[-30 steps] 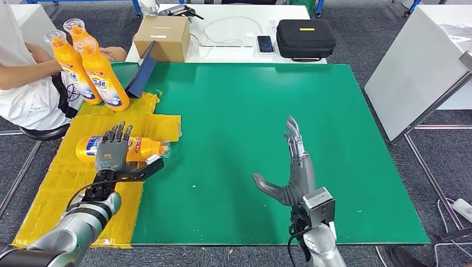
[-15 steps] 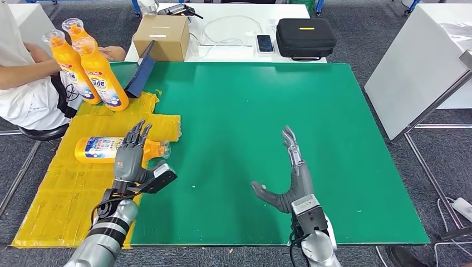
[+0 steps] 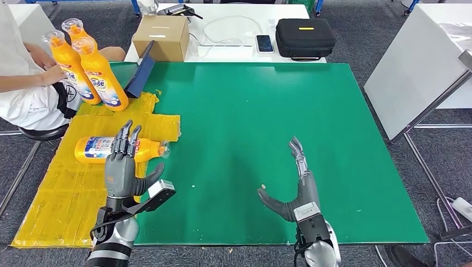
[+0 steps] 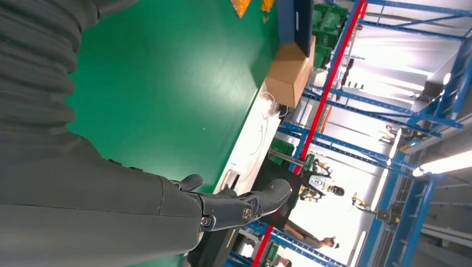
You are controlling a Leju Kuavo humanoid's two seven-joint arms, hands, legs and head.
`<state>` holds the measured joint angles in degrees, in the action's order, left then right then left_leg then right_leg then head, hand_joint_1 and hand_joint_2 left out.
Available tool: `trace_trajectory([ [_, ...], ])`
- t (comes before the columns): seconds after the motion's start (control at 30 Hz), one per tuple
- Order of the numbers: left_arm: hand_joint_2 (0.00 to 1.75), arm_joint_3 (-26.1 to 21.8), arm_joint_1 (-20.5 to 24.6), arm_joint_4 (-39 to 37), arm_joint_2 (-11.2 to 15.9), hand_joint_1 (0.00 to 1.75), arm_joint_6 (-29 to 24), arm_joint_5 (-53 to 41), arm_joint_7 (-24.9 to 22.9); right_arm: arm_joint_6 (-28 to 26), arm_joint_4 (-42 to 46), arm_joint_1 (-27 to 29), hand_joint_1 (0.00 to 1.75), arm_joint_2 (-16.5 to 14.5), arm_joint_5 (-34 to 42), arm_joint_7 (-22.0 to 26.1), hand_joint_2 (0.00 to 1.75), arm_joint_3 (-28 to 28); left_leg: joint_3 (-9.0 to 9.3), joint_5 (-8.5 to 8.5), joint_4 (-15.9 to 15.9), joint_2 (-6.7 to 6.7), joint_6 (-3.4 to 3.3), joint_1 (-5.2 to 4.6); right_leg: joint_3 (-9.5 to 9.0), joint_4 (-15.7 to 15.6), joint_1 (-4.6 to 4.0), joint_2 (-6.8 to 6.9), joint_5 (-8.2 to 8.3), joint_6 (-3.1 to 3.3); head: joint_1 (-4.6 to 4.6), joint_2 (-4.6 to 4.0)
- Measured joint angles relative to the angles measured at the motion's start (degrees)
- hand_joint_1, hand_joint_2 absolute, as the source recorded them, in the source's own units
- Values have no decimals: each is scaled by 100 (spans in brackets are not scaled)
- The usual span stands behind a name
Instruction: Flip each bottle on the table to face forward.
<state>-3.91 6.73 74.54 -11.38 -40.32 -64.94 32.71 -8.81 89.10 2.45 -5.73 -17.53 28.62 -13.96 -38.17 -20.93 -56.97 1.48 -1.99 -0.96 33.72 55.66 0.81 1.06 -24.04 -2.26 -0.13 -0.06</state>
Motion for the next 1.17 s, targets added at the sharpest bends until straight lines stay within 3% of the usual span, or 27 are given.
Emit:
trace_trajectory([
  [0.13,175,210,-202,263,-11,0,94,820,-85,-159,70,124,0,0,-262,-49,175,53,4,0,0,0,0,0,5,0,0,0,0,0,0,-1],
  [0.23,175,568,-461,530,20,0,464,1868,-223,-212,165,301,0,-1,-417,-75,175,142,-3,-1,0,-2,0,0,2,0,0,1,0,0,0,-1],
  [0.43,175,922,-996,963,-51,0,2054,4217,-233,-85,330,710,0,-158,-207,34,175,444,-8,-10,0,-2,3,-1,10,-2,0,0,-5,-1,0,0],
  [0.6,175,944,-1267,1021,-106,0,3195,5324,-308,-104,333,830,0,-310,-290,73,175,572,-6,-11,2,1,4,0,19,-1,-1,-1,-8,-1,-1,1],
  [0.77,175,927,-1402,1195,-106,0,3633,5593,-368,-168,356,802,0,-405,-391,115,175,568,3,-12,3,-6,6,1,44,-1,-1,0,-19,0,0,-1],
  [1.17,175,928,-1472,1577,-108,0,3690,5564,-343,-283,508,754,0,-439,-451,118,175,448,1,-11,2,-8,4,0,13,-1,0,0,-12,-12,0,0],
])
